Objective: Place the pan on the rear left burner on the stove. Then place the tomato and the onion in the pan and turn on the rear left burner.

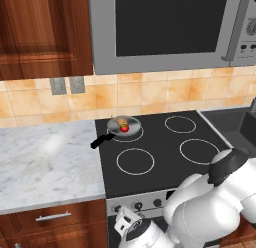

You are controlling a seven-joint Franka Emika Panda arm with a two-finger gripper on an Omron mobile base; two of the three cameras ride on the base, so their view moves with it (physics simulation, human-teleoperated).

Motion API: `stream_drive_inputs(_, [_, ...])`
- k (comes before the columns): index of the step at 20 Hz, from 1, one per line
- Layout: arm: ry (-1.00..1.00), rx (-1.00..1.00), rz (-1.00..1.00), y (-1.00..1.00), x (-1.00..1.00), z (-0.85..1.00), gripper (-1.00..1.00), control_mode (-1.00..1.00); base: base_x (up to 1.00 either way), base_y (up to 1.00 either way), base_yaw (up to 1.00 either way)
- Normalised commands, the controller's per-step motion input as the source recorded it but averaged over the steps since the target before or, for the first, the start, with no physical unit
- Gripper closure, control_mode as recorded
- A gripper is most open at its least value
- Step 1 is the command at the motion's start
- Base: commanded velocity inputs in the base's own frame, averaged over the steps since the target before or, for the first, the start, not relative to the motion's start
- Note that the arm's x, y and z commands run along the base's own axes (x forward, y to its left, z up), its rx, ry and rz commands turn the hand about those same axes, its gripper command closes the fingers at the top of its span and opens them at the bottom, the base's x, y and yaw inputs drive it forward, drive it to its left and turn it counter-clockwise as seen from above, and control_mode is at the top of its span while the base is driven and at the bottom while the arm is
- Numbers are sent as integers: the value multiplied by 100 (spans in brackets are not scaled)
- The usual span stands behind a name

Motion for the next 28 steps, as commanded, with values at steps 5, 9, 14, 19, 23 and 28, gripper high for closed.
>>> stream_drive_inputs(5, [-12, -5, 5, 0, 5, 0, 100, -100, 0, 0, 0])
stream_drive_inputs(9, [-12, -4, 4, 0, 7, 0, 100, -100, 0, 0, 0])
stream_drive_inputs(14, [-7, -4, 2, 0, 2, 0, 100, -100, 0, 0, 0])
stream_drive_inputs(19, [-5, -2, 2, 0, 9, 0, 100, -100, 0, 0, 0])
stream_drive_inputs(23, [-4, -1, 1, 0, 18, 0, 100, -100, 0, 0, 0])
stream_drive_inputs(28, [0, -1, 0, 0, 16, 0, 100, -100, 0, 0, 0])
